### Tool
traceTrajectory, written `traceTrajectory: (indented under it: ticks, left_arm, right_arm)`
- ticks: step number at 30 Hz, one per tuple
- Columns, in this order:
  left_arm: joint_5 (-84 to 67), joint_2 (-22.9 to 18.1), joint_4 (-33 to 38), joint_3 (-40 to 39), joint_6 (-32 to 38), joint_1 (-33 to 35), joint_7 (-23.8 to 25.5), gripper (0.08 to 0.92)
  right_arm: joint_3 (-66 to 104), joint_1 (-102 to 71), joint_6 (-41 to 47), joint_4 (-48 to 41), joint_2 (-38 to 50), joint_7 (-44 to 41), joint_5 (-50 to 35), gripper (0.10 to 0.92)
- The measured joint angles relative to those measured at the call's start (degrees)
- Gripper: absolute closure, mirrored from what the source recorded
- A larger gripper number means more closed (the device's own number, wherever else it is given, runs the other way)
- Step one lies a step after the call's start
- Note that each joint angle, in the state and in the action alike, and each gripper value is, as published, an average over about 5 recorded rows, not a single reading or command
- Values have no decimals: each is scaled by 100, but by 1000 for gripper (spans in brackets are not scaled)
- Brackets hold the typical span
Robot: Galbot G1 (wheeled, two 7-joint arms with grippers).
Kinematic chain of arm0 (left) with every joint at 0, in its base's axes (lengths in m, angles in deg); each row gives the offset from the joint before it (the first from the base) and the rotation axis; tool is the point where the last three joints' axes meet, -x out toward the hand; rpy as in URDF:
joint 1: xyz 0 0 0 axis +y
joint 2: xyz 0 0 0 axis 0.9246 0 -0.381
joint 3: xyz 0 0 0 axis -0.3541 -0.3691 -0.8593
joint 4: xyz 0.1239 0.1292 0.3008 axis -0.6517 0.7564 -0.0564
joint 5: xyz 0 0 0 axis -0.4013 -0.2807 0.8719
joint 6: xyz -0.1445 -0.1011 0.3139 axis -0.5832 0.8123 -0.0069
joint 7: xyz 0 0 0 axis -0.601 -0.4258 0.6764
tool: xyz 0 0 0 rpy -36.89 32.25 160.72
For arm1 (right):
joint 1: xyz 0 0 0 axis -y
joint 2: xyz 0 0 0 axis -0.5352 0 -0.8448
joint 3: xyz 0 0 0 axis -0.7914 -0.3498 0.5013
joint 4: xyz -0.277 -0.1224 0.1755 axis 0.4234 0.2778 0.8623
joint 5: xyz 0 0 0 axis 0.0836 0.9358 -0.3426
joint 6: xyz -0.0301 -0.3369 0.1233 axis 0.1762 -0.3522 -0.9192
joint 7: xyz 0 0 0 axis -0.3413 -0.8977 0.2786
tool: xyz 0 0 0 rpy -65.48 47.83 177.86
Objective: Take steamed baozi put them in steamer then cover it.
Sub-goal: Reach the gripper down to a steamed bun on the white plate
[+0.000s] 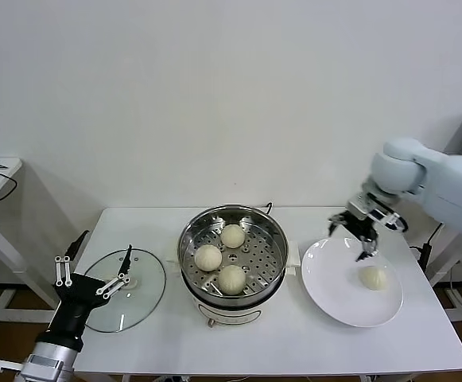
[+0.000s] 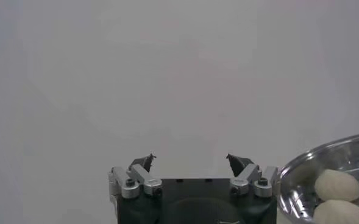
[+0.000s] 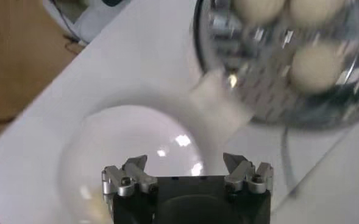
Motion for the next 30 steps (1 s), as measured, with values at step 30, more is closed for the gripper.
traceTrajectory:
  ticks: [30]
  left_arm:
    - [70, -23, -197, -132, -4, -153, -11, 177]
  right_arm:
    - [3382, -3453, 415, -2093, -381, 477, 1713, 203]
